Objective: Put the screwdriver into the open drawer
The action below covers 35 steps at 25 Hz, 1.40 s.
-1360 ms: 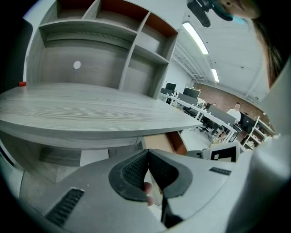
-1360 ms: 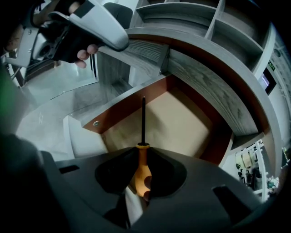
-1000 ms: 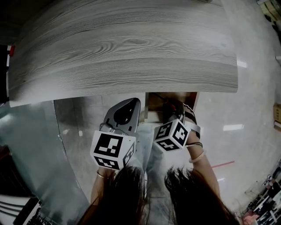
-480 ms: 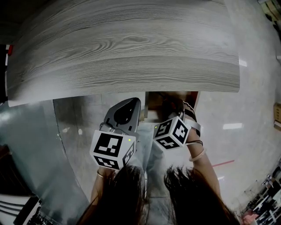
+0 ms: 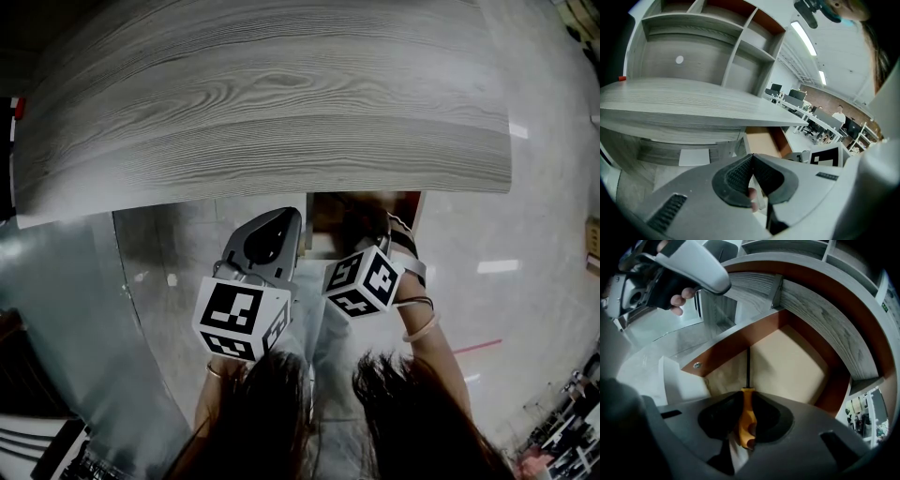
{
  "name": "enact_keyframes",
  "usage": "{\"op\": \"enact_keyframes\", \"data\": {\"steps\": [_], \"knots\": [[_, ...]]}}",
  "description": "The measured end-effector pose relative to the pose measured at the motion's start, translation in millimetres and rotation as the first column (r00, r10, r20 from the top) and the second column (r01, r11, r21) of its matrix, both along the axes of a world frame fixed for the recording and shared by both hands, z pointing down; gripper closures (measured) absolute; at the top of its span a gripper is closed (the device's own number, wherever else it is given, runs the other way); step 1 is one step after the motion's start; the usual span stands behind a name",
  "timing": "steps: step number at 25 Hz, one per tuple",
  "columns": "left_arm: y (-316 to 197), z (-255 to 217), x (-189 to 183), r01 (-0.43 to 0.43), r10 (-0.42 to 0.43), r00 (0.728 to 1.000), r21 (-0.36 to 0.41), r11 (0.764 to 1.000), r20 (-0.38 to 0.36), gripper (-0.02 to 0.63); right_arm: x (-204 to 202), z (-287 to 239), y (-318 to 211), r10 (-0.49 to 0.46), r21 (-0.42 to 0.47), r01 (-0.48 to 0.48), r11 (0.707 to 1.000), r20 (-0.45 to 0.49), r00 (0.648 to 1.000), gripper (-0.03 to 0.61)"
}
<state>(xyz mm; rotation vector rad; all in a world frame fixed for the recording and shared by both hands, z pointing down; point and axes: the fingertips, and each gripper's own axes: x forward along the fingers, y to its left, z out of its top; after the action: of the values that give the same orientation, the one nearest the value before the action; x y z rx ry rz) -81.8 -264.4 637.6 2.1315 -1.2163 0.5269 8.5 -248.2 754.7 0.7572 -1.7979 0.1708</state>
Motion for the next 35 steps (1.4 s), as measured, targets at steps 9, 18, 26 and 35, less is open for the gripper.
{"op": "enact_keyframes", "data": {"steps": [9,18,26,35], "knots": [[2,2,0,0.007,-0.007,1.0,-0.007,1.0,0.004,0.597,-3,1,2,-0.007,-0.022,0.008,1.0,0.013,1.0,0.492],[4,2,0,0.02,-0.019,1.0,-0.01,1.0,0.012,0.597,-4,-1,4,-0.014,-0.033,0.015,0.999,0.025,1.0,0.489],[11,2,0,0.031,-0.031,0.999,-0.015,0.999,0.014,0.597,-4,-5,7,-0.013,-0.031,0.015,0.999,0.04,0.999,0.489],[17,-3,1,0.038,-0.038,0.999,-0.008,0.999,0.02,0.597,-3,-13,10,-0.004,-0.033,0.006,0.999,0.057,0.998,0.489]]}}
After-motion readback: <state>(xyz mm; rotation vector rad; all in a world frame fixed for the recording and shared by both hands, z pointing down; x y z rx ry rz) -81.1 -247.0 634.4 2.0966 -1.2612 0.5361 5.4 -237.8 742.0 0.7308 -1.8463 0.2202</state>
